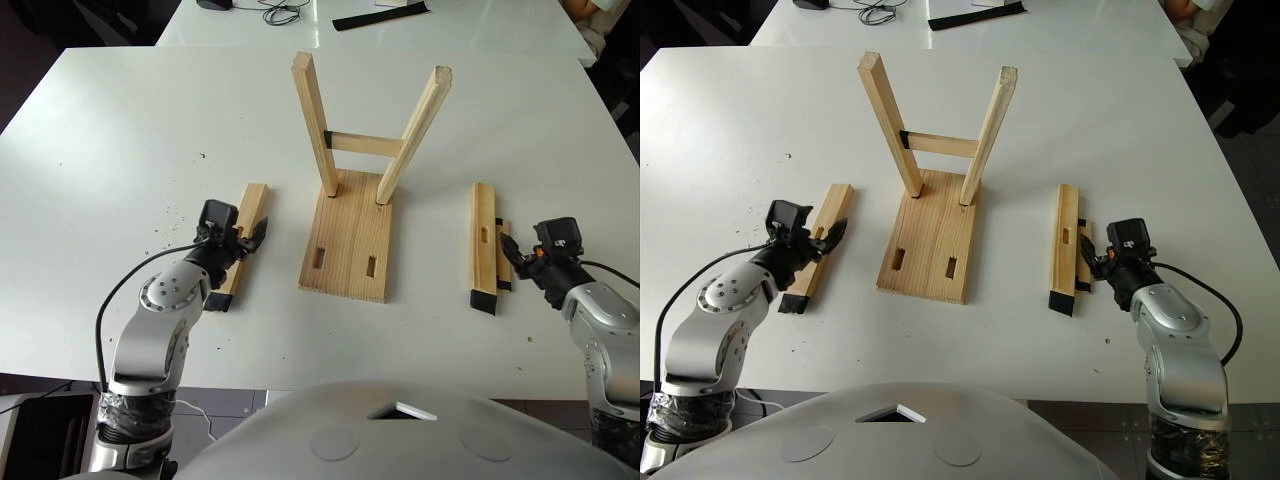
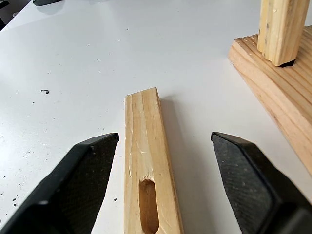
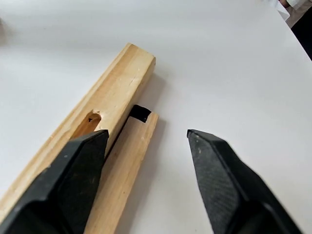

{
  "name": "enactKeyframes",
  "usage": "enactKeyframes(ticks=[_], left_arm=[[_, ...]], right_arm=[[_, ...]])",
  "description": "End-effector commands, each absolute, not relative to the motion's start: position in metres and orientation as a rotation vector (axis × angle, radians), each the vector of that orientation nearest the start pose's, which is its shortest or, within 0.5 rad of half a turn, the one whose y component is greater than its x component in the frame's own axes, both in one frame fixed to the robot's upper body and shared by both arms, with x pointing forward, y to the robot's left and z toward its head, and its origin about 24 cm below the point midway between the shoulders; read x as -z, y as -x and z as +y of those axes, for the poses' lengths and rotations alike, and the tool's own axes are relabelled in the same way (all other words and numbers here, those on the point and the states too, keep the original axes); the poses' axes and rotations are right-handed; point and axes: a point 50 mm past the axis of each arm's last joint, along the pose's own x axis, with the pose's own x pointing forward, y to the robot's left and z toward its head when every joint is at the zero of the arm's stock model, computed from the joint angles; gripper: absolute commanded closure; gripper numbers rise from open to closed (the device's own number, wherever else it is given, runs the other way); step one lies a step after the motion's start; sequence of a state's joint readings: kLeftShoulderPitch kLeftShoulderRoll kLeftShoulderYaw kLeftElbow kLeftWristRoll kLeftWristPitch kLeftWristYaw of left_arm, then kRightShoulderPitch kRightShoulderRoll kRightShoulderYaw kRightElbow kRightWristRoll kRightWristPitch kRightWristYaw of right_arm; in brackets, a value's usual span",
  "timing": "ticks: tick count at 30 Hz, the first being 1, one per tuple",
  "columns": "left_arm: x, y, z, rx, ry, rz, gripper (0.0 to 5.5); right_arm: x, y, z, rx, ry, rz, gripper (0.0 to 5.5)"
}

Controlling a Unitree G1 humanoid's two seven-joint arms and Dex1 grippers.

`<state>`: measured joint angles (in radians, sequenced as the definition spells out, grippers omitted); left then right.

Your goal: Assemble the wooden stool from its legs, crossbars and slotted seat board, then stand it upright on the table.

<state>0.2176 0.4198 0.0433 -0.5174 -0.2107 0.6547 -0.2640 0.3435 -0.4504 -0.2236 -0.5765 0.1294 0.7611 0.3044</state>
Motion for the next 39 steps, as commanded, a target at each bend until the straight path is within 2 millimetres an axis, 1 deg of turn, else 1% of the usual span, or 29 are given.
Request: enactKeyframes(ticks=[1, 4, 11, 15, 21, 25, 33, 39], left_arm=[[-0.064, -0.197, 0.199, 0.283, -0.189, 0.391, 1.97], [-0.064, -0.197, 0.198, 0.289, -0.194, 0.395, 1.97], [-0.063, -0.197, 0.199, 0.293, -0.206, 0.398, 1.97], [-0.063, -0.197, 0.196, 0.304, -0.21, 0.398, 1.97], [-0.063, -0.197, 0.197, 0.319, -0.222, 0.402, 1.97], [-0.064, -0.198, 0.197, 0.328, -0.233, 0.401, 1.97], [-0.064, -0.198, 0.195, 0.333, -0.236, 0.402, 1.97], [-0.062, -0.198, 0.194, 0.336, -0.239, 0.404, 1.97]], right_arm=[[-0.063, -0.167, -0.244, -0.106, 0.288, 0.551, 2.5], [-0.063, -0.167, -0.247, -0.089, 0.292, 0.551, 2.5], [-0.071, -0.174, -0.257, -0.034, 0.285, 0.499, 2.5], [-0.063, -0.169, -0.261, -0.023, 0.329, 0.535, 2.5], [-0.052, -0.159, -0.257, -0.048, 0.364, 0.566, 2.5], [-0.053, -0.158, -0.25, -0.066, 0.357, 0.552, 2.5], [-0.055, -0.158, -0.244, -0.087, 0.348, 0.547, 2.5], [-0.047, -0.155, -0.24, -0.105, 0.345, 0.574, 2.5]])
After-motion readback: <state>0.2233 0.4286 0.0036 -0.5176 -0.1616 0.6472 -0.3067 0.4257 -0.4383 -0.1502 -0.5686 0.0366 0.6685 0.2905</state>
